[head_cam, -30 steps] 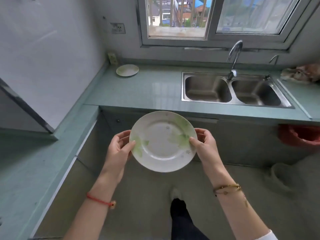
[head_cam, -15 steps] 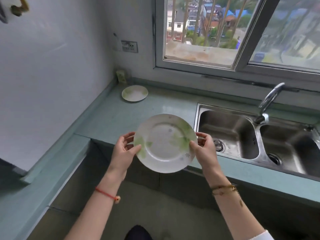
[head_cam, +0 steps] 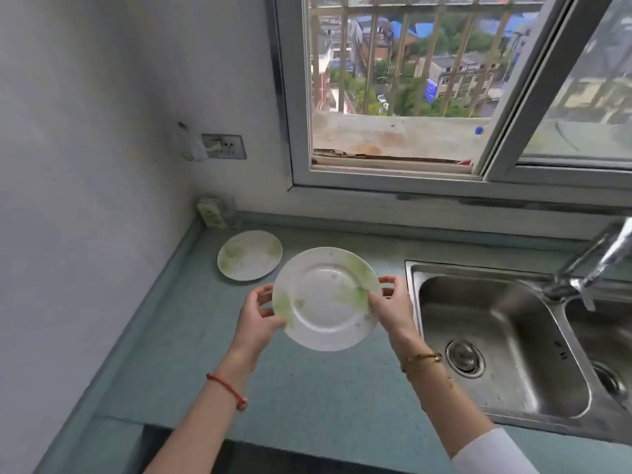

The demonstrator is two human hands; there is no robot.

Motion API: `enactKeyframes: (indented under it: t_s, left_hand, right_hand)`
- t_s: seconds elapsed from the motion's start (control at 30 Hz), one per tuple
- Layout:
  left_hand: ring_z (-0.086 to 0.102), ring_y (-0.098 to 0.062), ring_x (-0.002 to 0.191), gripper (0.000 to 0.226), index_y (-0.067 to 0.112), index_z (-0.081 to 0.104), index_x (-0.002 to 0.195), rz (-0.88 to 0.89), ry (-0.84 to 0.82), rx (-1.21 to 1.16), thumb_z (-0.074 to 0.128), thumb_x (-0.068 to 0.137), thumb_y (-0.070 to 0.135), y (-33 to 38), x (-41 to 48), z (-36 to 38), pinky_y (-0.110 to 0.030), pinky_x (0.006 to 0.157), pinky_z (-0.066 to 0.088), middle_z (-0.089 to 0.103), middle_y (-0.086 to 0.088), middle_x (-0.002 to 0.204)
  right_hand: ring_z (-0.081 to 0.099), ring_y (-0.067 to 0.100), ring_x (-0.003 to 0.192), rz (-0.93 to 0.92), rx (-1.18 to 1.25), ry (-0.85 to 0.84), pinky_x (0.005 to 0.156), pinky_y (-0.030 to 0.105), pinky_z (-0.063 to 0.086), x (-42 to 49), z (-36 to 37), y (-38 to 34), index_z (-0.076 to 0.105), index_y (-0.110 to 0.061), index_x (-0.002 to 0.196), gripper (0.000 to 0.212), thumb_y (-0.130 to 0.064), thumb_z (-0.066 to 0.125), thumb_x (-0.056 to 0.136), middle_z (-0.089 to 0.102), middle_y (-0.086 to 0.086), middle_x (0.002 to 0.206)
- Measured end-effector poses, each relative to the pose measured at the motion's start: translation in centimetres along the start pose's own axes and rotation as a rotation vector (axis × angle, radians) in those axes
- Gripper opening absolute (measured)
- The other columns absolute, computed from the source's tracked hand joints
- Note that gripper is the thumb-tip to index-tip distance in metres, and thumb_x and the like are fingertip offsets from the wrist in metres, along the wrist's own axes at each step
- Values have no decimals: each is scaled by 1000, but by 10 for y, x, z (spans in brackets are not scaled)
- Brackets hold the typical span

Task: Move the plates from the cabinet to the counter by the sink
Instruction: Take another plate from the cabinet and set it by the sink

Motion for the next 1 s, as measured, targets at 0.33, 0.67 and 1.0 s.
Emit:
enactKeyframes:
  t_s: [0.33,0.67,1.0]
  left_hand:
    - [65,-10,91,68,14,50,136,-88,-108,91,63,76,-17,-13,172,22,-17,65,53,58,0,127]
    - [62,-24,105,77,12,42,147,-171,-183,135,62,79,-19,-53,259,54,-34,86,57,55,-4,135]
    - [62,-10,95,77,11,40,149,-246,-179,185,58,80,-20,-74,280,64,-18,76,53,58,-6,129]
  right_hand:
    - [62,26,94,96,-81,161,63,30,50,142,69,14,52,-20,108,23,-22,62,87,60,12,111]
    - [58,27,102,163,-251,99,88,43,55,229,84,55,50,-17,120,36,-9,59,86,56,12,117]
    - [59,24,97,242,-286,68,73,31,52,253,90,82,50,-14,122,43,0,55,82,57,11,115]
Point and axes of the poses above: each hand's wrist, its own x-axis towards the middle knuckle, its own z-axis out of the palm, y = z × x, the point moved 1 cm from there along x, towards the middle knuckle
